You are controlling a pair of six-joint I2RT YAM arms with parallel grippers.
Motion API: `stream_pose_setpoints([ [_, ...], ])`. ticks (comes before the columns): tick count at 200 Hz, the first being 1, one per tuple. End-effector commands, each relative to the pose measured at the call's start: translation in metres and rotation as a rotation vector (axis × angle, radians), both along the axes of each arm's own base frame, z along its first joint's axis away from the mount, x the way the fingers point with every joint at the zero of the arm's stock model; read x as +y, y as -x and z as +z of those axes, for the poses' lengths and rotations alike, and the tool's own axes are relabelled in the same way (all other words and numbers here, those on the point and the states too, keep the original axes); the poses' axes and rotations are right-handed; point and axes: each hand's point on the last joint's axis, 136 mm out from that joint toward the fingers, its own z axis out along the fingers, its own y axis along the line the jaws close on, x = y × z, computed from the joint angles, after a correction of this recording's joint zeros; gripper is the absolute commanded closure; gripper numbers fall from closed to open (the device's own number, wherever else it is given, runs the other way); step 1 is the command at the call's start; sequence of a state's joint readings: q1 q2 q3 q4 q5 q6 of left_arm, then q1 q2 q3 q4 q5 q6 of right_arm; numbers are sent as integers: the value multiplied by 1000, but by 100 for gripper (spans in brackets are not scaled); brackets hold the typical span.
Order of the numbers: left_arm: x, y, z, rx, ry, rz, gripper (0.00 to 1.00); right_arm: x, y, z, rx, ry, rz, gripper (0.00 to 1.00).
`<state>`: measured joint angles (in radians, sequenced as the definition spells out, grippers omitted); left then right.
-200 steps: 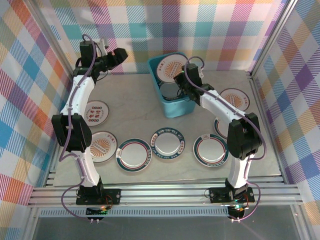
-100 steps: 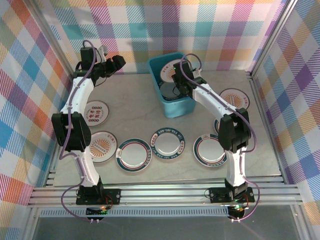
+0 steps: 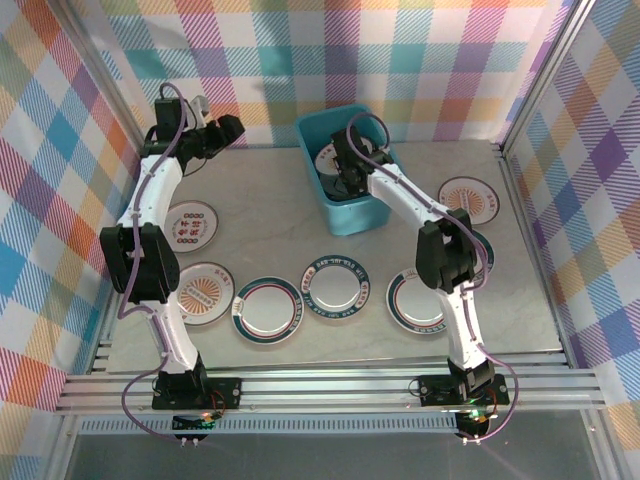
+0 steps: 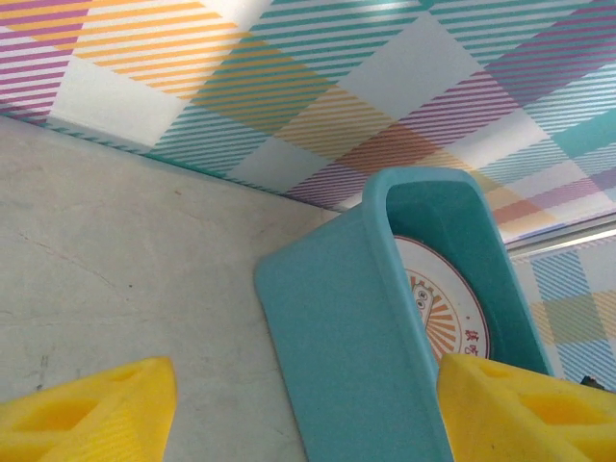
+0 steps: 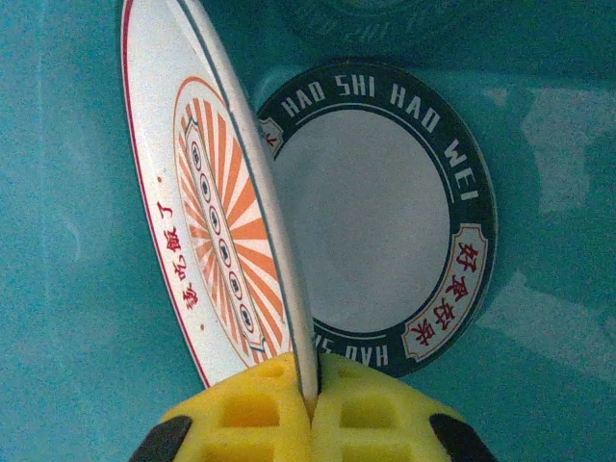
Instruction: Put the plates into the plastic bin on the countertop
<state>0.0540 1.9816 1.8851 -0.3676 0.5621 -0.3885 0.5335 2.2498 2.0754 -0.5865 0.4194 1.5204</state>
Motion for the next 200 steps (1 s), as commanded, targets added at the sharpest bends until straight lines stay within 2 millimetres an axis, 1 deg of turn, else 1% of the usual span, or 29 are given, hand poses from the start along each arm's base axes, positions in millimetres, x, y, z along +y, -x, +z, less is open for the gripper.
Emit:
stream_pose_setpoints([
  [1, 13, 0, -8, 12, -15, 13, 28, 6, -5, 11, -20, -36, -55, 100],
  [10, 14, -1, -9, 15, -15, 15, 28, 7, -4, 4, -2, -55, -75, 100],
  [43, 23, -3, -10, 17, -13, 28, 28, 14, -8, -9, 12, -70, -108, 100],
  [71, 31, -2, -9, 18, -17, 45, 28, 18, -11, -19, 26, -81, -131, 100],
  [99, 35, 1, -10, 20, -34, 48, 28, 20, -14, -28, 37, -78, -153, 100],
  [129, 39, 2, -12, 26, -41, 52, 28, 19, -8, -49, 90, -96, -193, 100],
  [166, 42, 0, -15, 29, -47, 58, 28, 20, -8, -68, 121, -106, -211, 100],
  [183, 43, 0, -16, 33, -48, 60, 28, 21, -6, -74, 139, -109, -209, 100],
  [200, 43, 0, -18, 38, -50, 62, 28, 22, -5, -74, 144, -99, -199, 100],
])
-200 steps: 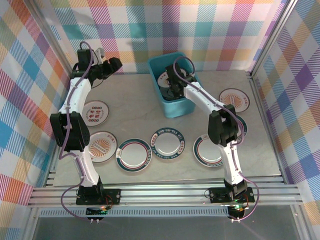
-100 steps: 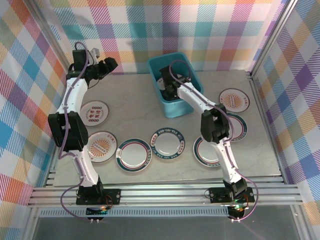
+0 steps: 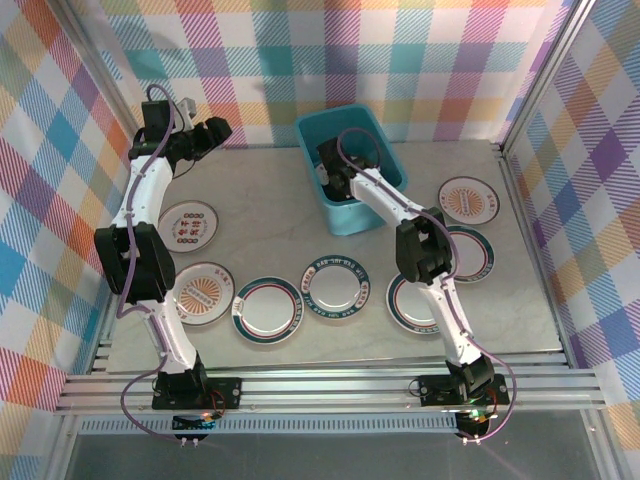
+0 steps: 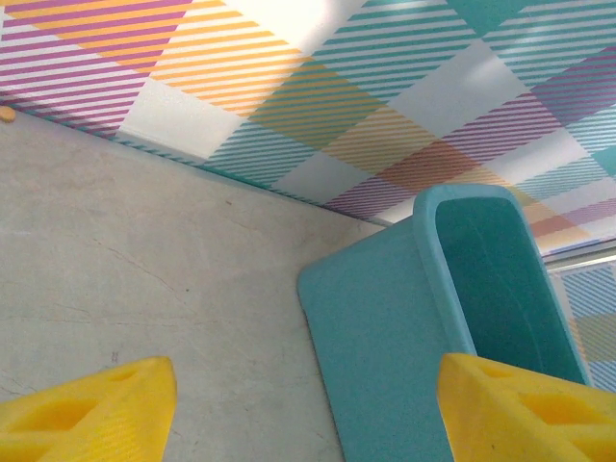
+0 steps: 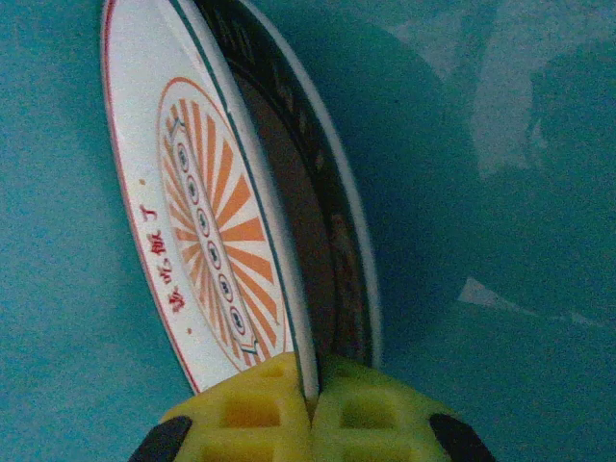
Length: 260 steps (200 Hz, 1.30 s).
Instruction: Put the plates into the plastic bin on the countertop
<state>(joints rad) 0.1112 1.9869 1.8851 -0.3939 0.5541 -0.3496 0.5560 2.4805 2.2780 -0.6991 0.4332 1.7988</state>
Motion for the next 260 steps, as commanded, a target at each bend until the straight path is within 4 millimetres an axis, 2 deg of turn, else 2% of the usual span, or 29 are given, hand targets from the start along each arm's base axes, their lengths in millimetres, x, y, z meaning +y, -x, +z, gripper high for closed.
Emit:
stream_pose_setpoints([
  [1, 10, 1, -10, 25, -18, 16, 28, 3, 5, -4, 25, 1, -3, 100],
  [7, 10, 1, -11, 28, -19, 16, 28, 2, 5, -4, 28, 2, -5, 98],
  [19, 11, 2, -12, 32, -22, 19, 28, 2, 6, -4, 28, 9, 2, 84],
  [47, 11, 3, -16, 44, -27, 23, 28, 3, 5, 0, 18, 16, 26, 57],
  [98, 12, 4, -19, 55, -31, 28, 28, 3, 3, 13, -18, 35, 64, 26],
  [103, 12, 4, -19, 55, -31, 28, 28, 2, 3, 15, -22, 41, 68, 21],
  [107, 13, 4, -19, 55, -31, 30, 28, 2, 3, 17, -26, 44, 71, 14],
  [116, 13, 4, -20, 57, -29, 33, 28, 0, 2, 24, -42, 59, 82, 8],
  [121, 13, 4, -20, 56, -28, 33, 28, -1, 2, 28, -49, 70, 86, 0],
  [174, 14, 1, -23, 62, -21, 40, 28, -11, 6, 60, -142, 165, 128, 1],
  [209, 13, 0, -28, 73, -11, 43, 28, -8, 10, 82, -205, 218, 195, 1],
  [260, 23, 8, -38, 133, -47, 100, 28, -11, 5, 143, -409, 387, 379, 1],
])
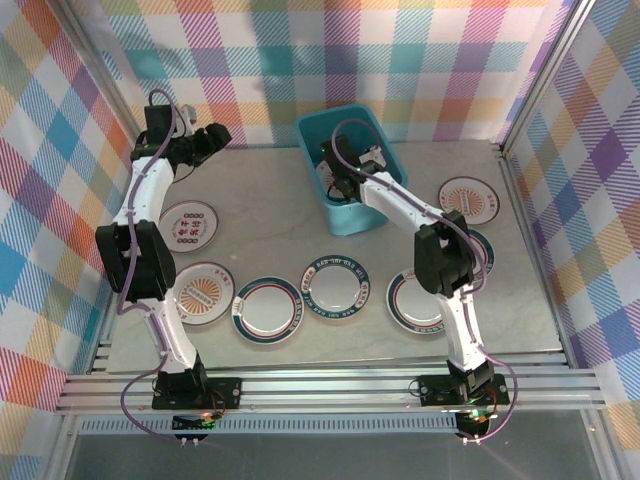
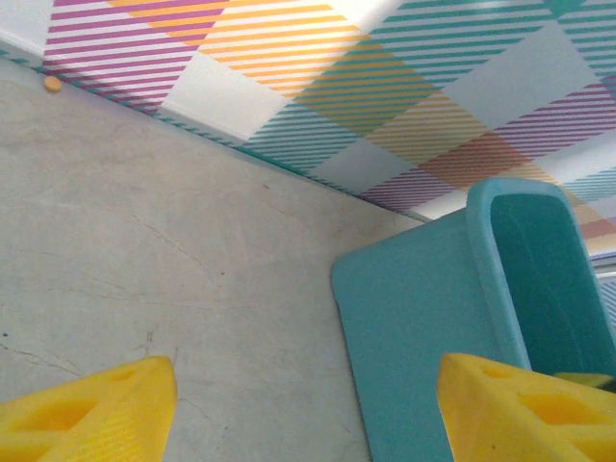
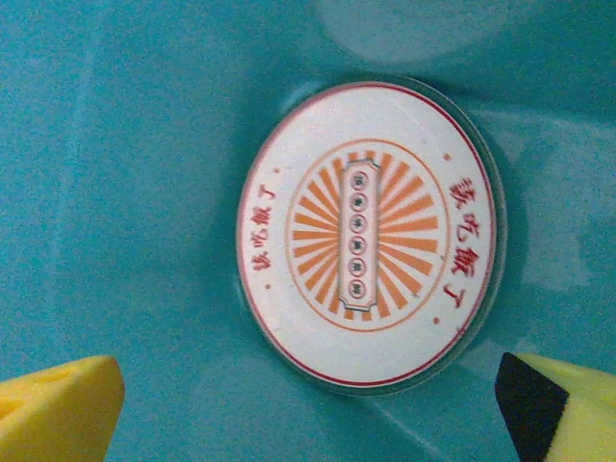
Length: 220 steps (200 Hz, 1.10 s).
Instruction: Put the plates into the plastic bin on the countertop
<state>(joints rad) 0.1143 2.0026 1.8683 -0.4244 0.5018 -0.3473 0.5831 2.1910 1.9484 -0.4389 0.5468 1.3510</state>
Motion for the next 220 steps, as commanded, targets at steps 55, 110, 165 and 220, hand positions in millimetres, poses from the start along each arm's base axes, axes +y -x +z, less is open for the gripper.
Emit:
stream_pose_setpoints([
  [55, 40, 41, -30, 216, -128, 163, 28, 7, -13, 128, -372, 261, 403, 1],
  [110, 77, 90, -57, 358, -122, 308, 27, 33, -30, 173, -508, 279, 699, 9],
  [165, 111, 147, -97, 513, -96, 454, 27, 52, -38, 186, -600, 264, 870, 22],
  [220, 137, 172, -135, 607, -57, 501, 28, 69, -24, 177, -559, 156, 972, 29],
])
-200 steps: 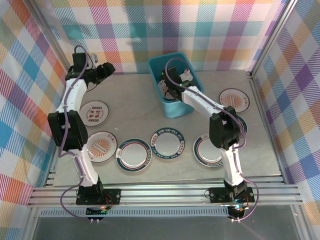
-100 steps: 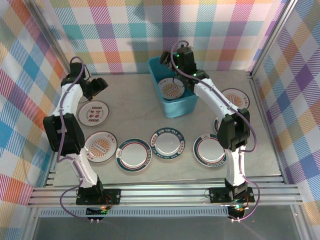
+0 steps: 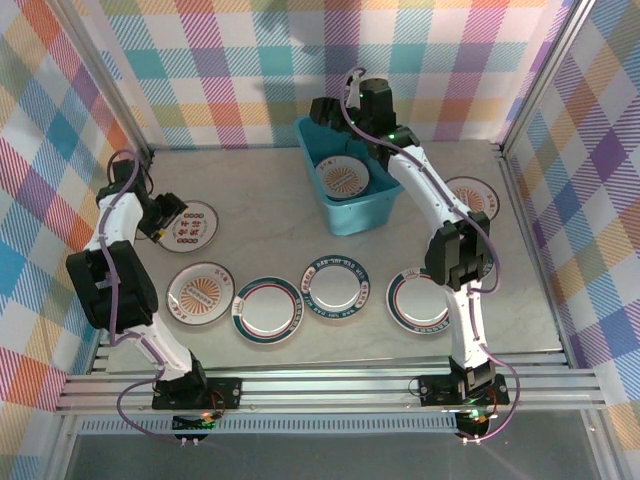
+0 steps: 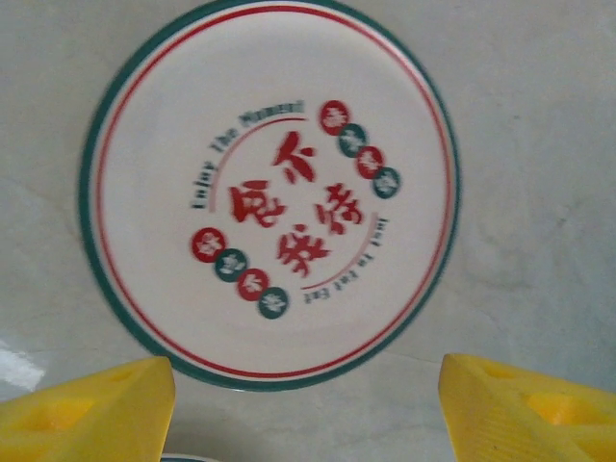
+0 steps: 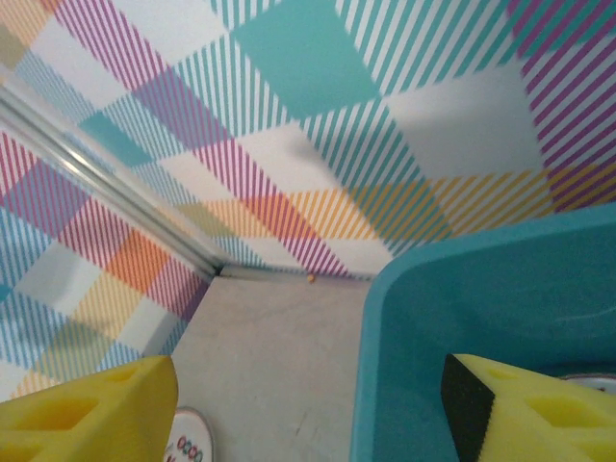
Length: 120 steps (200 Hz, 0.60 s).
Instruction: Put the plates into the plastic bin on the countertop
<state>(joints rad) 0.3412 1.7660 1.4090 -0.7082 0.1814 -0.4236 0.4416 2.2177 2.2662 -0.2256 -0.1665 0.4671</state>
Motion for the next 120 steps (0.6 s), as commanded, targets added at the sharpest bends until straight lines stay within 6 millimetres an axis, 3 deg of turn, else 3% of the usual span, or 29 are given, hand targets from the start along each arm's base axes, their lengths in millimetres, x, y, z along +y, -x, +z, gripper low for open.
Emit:
stream_pose_setpoints([
  [1, 8, 12, -12, 35, 28, 31, 28, 13, 14, 12, 11, -34, 97, 29],
  [67, 17, 10, -47, 84, 77, 23, 31, 19, 43, -3, 92, -5, 165, 36],
  [90, 29, 17, -58, 125, 42, 63, 32, 12, 53, -12, 121, 22, 128, 38],
  [120, 26, 15, -72, 135, 83, 71, 33, 4, 68, -23, 132, 33, 108, 39],
])
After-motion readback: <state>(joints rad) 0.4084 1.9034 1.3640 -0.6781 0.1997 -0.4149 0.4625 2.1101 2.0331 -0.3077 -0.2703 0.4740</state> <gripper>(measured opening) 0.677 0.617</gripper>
